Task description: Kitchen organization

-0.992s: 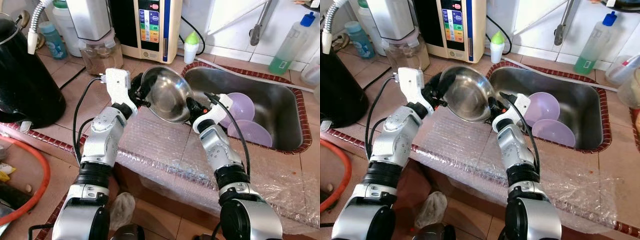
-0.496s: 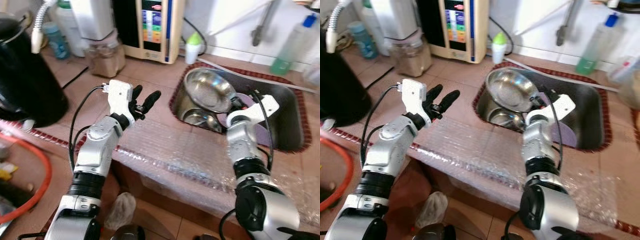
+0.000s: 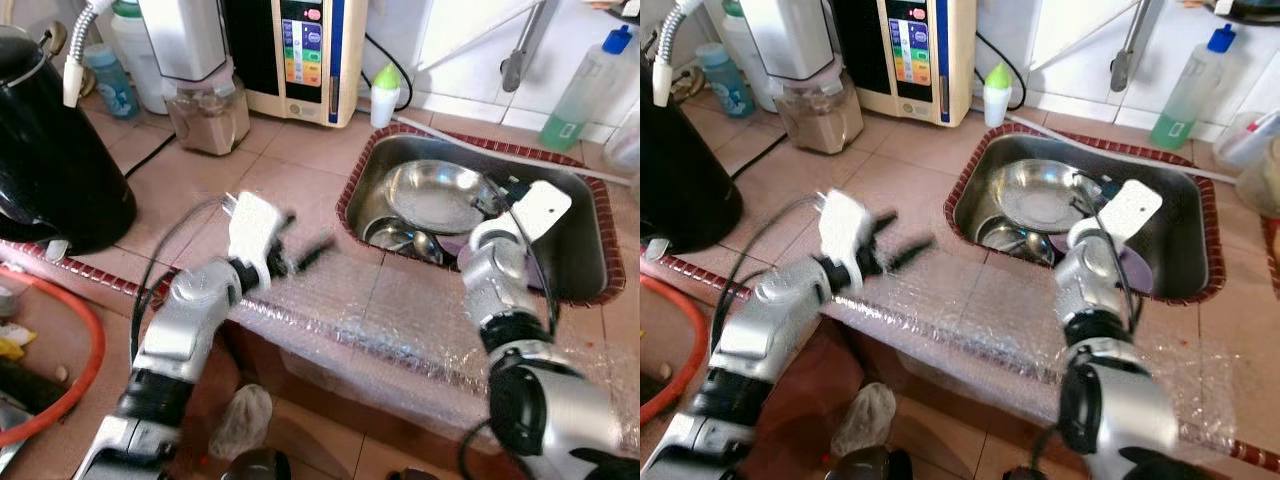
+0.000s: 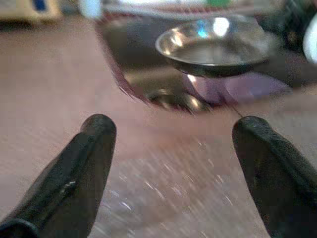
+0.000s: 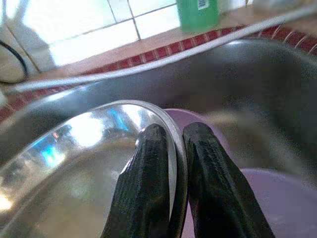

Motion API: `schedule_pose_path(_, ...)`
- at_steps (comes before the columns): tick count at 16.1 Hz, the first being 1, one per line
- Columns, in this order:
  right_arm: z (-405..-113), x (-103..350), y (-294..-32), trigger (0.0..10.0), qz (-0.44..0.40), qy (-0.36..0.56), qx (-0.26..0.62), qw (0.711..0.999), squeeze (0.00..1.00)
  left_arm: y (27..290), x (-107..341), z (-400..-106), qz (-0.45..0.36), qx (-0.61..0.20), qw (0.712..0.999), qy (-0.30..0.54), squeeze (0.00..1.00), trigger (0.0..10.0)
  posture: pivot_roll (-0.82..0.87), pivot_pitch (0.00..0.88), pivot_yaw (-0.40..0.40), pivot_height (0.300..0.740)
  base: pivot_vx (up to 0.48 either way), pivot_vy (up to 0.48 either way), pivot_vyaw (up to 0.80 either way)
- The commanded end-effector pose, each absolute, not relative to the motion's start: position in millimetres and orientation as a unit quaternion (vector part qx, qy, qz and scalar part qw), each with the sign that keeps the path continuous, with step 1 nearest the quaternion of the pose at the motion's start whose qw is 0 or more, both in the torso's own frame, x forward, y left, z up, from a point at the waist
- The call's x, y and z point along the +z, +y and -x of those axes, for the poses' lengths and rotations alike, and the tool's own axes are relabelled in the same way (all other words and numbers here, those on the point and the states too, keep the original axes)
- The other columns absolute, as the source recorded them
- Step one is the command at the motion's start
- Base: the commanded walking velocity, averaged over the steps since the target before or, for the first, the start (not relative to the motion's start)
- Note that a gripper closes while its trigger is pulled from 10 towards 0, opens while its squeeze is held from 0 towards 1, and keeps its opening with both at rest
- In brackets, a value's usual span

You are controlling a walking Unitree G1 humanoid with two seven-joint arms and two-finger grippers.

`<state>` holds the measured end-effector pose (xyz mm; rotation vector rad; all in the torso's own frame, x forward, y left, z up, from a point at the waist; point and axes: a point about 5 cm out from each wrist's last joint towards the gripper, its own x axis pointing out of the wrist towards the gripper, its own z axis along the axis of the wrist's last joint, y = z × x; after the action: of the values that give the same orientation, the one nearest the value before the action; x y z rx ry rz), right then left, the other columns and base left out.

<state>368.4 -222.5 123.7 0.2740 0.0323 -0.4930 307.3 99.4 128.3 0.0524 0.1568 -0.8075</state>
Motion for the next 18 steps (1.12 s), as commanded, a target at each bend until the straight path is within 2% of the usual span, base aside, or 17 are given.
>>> schedule_pose_path(1, -367, 120, -222, 2.1, -0.121, 0.021, -0.245, 0.962, 0.0, 97, 132, -306, -0.039, -0.405, 0.911, 0.074, 1.0, 10.0, 0.07, 0.029, 0.052, 0.74, 0.0, 0.0, 0.0)
schedule_pose_path(2, -366, 116, -227, 4.7, -0.108, 0.037, -0.253, 0.961, 0.0, 93, 132, -307, -0.043, -0.409, 0.908, 0.075, 1.0, 10.0, 0.07, 0.032, 0.058, 0.74, 0.0, 0.0, 0.0)
schedule_pose_path(3, -365, 112, -228, 9.2, -0.095, 0.052, -0.26, 0.959, 0.0, 90, 135, -308, -0.048, -0.414, 0.906, 0.076, 1.0, 10.0, 0.07, 0.032, 0.065, 0.74, 0.0, 0.0, 0.0)
schedule_pose_path(4, -365, 111, -228, 9.2, -0.091, 0.057, -0.262, 0.959, 0.0, 89, 136, -309, -0.048, -0.414, 0.906, 0.076, 1.0, 10.0, 0.07, 0.031, 0.067, 0.74, 0.0, 0.0, 0.0)
schedule_pose_path(5, -363, 104, -227, 10.0, -0.083, 0.078, -0.269, 0.956, 0.0, 86, 140, -311, -0.048, -0.417, 0.905, 0.068, 1.0, 10.0, 0.06, 0.028, 0.075, 0.74, 0.0, 0.0, 0.0)
schedule_pose_path(6, -360, 97, -226, 10.0, -0.079, 0.093, -0.271, 0.955, 0.42, 83, 146, -316, -0.053, -0.415, 0.907, 0.055, 1.0, 10.0, 0.06, 0.023, 0.08, 0.74, 0.0, 0.0, 0.0)
schedule_pose_path(7, -359, 93, -224, 10.0, -0.079, 0.102, -0.27, 0.954, 0.76, 82, 150, -320, -0.056, -0.411, 0.909, 0.046, 1.0, 10.0, 0.06, 0.018, 0.082, 0.74, 0.0, 0.0, 0.0)
schedule_pose_path(8, -358, 90, -221, 10.0, -0.08, 0.104, -0.262, 0.956, 1.0, 81, 154, -323, -0.055, -0.41, 0.91, 0.042, 1.0, 10.0, 0.06, 0.014, 0.083, 0.74, 0.0, 0.0, 0.0)
schedule_pose_path(13, -351, 76, -211, 10.0, -0.078, 0.113, -0.24, 0.961, 1.0, 83, 159, -333, -0.06, -0.401, 0.913, 0.033, 1.0, 10.0, 0.05, 0.0, 0.081, 0.74, 0.0, 0.0, 0.0)
schedule_pose_path(18, -359, 100, -205, 10.0, -0.072, 0.018, -0.148, 0.986, 1.0, 90, 159, -336, -0.06, -0.367, 0.928, 0.015, 1.0, 10.0, 0.05, 0.0, 0.065, 0.74, 0.0, 0.0, 0.0)
